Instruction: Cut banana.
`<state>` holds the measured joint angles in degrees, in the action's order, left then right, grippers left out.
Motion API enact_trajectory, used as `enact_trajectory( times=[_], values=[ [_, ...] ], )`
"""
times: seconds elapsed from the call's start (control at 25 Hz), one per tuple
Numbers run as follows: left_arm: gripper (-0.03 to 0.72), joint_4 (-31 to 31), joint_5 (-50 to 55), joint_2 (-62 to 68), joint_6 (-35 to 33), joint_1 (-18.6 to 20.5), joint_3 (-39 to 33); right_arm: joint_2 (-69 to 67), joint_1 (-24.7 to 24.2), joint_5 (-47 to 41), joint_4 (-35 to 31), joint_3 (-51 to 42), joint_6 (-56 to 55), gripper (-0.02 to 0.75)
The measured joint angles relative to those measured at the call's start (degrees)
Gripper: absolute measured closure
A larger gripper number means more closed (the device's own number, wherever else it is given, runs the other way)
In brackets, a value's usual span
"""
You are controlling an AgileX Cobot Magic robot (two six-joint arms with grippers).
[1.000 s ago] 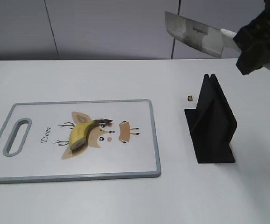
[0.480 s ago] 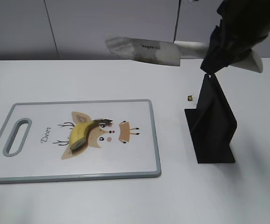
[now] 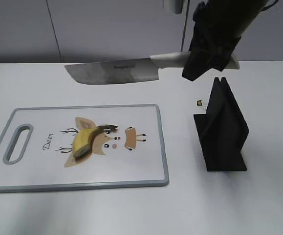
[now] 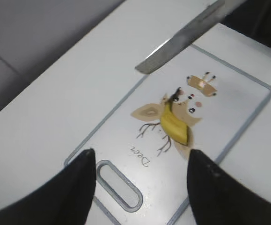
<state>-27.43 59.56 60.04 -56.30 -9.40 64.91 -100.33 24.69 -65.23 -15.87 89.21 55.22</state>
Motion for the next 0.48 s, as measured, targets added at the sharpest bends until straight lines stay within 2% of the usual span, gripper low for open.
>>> enact_trajectory(
  times=[0.24,0.48],
  values=[
    [0.095,8.95,4.33,13.47,-3.93,-9.83,9.32,-2.32,0.31,-0.43,-2.87,0.19,6.10,0.577],
    [0.098,10.12,8.27,23.38,-6.06,-11.61,12.99,-5.57,3.28,1.06,-4.97,0.60,9.25,0.577]
  ],
)
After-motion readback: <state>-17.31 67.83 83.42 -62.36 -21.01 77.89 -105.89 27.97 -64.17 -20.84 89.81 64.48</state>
